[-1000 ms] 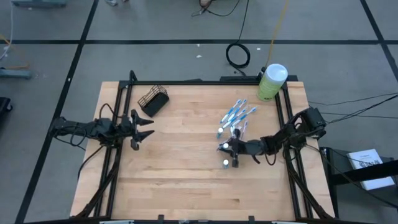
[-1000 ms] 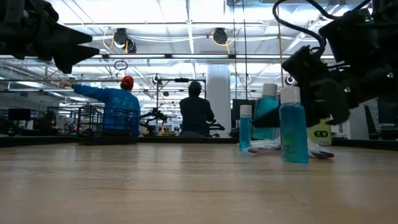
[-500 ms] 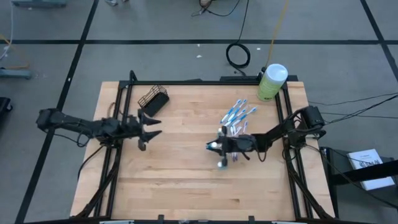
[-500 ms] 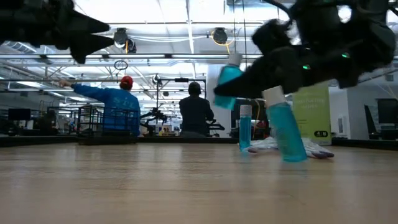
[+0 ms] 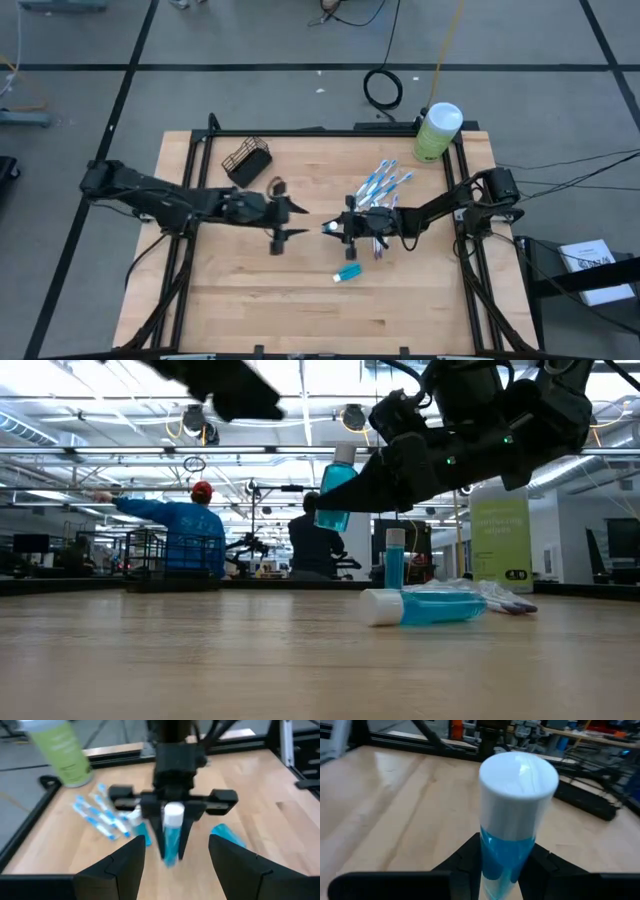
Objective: Pick & Place toothbrushing station
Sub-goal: Put the middle mouthwash into the middle compartment of the wire organizer
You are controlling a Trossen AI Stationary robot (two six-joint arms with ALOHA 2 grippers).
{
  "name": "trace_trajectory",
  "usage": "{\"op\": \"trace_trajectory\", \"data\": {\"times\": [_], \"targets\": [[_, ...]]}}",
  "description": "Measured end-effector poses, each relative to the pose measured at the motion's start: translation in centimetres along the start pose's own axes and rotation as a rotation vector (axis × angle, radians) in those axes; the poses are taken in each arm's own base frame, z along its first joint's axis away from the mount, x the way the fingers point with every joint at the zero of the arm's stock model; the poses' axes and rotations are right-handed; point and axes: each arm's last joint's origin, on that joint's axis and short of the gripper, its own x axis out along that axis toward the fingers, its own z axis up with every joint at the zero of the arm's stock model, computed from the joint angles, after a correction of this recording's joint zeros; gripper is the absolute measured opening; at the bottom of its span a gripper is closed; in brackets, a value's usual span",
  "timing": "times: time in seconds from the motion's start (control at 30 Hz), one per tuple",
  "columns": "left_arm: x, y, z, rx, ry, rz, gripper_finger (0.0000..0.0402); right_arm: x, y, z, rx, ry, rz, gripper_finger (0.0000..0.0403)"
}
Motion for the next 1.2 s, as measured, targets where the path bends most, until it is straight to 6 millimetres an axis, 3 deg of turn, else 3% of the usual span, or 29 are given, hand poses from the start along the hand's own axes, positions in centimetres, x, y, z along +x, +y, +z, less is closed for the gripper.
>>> {"op": "trace_trajectory", "data": {"times": [0.2, 0.37, 0.53, 1.07, 1.2], "targets": [[4.0, -0.6, 1.5, 0.082, 0.097, -0.031, 0.0227, 0.0, 0.0, 0.0, 0.004, -0.001, 0.001, 0.0086], [7.2, -0.6, 0.8, 0.101, 0.163, -0.028, 0.0227, 0.0, 0.1, 0.0, 0.012, -0.001, 0.003, 0.0086], [9.0, -0.4, 0.5, 0.094, 0.167, -0.019, 0.0227, 0.0, 0.3, 0.0, 0.009, -0.001, 0.009, 0.0086], [8.3, -0.2, 1.4, 0.074, 0.122, -0.058, 0.0227, 0.0, 0.3, -0.1, 0.006, 0.008, 0.009, 0.0086], [8.5, -0.3, 1.2, 0.072, 0.125, -0.076, 0.0211, 0.0, 0.3, -0.1, 0.006, 0.009, 0.010, 0.0086]]}}
